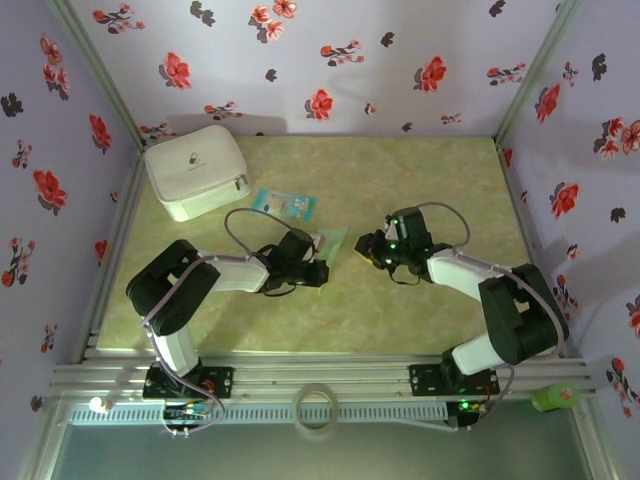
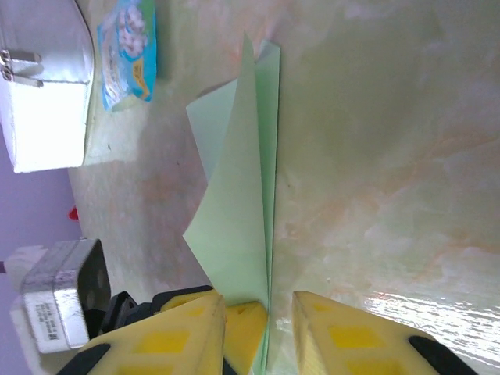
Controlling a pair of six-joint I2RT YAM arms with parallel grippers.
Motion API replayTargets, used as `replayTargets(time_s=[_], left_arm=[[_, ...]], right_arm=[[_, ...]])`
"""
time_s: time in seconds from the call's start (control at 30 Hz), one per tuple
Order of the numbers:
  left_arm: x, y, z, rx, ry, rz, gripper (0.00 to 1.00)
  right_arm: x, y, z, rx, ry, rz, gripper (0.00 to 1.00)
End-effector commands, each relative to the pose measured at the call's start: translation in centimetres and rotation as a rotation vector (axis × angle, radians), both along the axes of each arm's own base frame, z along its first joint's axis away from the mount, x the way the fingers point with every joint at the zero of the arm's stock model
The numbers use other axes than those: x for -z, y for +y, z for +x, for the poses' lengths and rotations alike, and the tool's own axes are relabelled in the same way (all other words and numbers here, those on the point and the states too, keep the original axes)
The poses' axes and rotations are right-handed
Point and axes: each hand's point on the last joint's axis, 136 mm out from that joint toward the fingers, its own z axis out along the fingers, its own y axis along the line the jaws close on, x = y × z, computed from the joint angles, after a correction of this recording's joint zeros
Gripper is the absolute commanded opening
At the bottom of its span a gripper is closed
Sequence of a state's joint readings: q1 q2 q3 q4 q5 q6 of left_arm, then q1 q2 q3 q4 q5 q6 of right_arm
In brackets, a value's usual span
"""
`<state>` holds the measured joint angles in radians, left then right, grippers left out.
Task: Fold a paper plane with a square sheet of paper (pick it up from the middle)
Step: Fold the wing for the fifth time at the center of the table.
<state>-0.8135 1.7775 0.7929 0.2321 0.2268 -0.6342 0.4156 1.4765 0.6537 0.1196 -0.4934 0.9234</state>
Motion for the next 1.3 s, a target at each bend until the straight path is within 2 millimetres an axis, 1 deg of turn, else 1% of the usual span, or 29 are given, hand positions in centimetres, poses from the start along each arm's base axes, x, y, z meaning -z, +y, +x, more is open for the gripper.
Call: replayTargets(time_s=[0.0,0.27,0.5,0.6,0.73,0.93,1.07,1.27], left_arm=[[0.0,0.3,-0.4,-0.009,0.019,-0.036,0.00],[0.3,0.3,-0.3,-0.008,0.020,-0.061,0.00],[0.1,0.6,-0.3,-0.018,-0.013,-0.110,0.00],[-0.4,0.0,-0.7,0.024,0.017,-0.169,0.00],[0.5,-0.1,-1.3,0.067,0.084,-0.199,0.00],[0.5,-0.4,-1.7,0.107,0.115,-0.238,0.00],[0.5,-0.1,-1.3,0.089,0.123,-0.243,0.00],[0.9,0.3,-1.3,0.063,0.154,-0.249,0.00]], right_arm=[[-1.2,1.2,0.8,-0.040,-0.062,0.028,0.27],[-1.1,1.7,0.9,-0.049,-0.067,0.031,0.25],[-1.4,2.3,1.1,-0.077,-0.104,0.020,0.21],[-1.5,2.9,1.0,-0.106,-0.113,0.026,0.18],[-1.4,3.8,0.9,-0.140,-0.108,0.049,0.17],[-1.5,4.6,0.8,-0.168,-0.108,0.077,0.14],[-1.1,5.2,0.7,-0.204,-0.105,0.101,0.10],[-0.4,6.2,1.0,-0.252,-0.092,0.110,0.10]])
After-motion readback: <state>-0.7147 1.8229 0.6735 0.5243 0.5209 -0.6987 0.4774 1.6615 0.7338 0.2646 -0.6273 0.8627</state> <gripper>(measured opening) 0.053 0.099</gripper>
